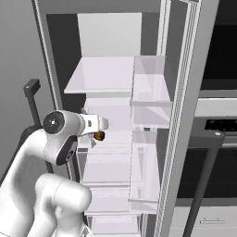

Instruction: Place one bell pepper and one fish in each tupperware on the nearby counter, to pack two identical lunches.

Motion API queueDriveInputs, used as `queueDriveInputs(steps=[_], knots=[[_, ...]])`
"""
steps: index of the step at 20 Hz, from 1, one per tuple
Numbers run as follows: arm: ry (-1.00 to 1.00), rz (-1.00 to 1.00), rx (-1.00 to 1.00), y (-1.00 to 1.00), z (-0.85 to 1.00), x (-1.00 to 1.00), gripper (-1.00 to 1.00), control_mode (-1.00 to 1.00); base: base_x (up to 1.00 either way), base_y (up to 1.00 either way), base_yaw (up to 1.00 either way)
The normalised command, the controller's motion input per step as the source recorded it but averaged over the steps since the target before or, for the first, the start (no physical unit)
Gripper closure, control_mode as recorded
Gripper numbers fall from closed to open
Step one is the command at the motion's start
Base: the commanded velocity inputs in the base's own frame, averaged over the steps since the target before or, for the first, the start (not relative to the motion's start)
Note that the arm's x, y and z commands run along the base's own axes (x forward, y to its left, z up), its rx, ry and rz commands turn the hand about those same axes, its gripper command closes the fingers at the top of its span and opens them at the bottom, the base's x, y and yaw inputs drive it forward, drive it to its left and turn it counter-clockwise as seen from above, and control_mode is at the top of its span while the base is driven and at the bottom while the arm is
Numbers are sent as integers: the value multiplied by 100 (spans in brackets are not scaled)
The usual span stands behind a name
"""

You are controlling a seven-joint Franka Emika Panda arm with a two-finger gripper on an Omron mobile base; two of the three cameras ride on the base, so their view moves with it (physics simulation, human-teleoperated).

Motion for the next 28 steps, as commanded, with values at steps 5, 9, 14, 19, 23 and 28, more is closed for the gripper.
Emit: queueDriveInputs(steps=[5, 9, 14, 19, 23, 28], knots=[[0, 0, 0, 5, 100, -83, 100, -100, 0, 0, 0], [6, -1, 4, 37, 65, -86, 100, -100, 0, 0, 0], [-9, 1, 6, 45, 7, -80, 100, -100, 0, 0, 0], [-9, 1, 2, 10, 0, -55, 100, 100, -40, 0, 0], [0, 0, 0, 0, 0, 0, 100, 100, -100, -35, 0], [0, 0, 0, 0, 0, 0, 100, 100, -88, -98, -2]])
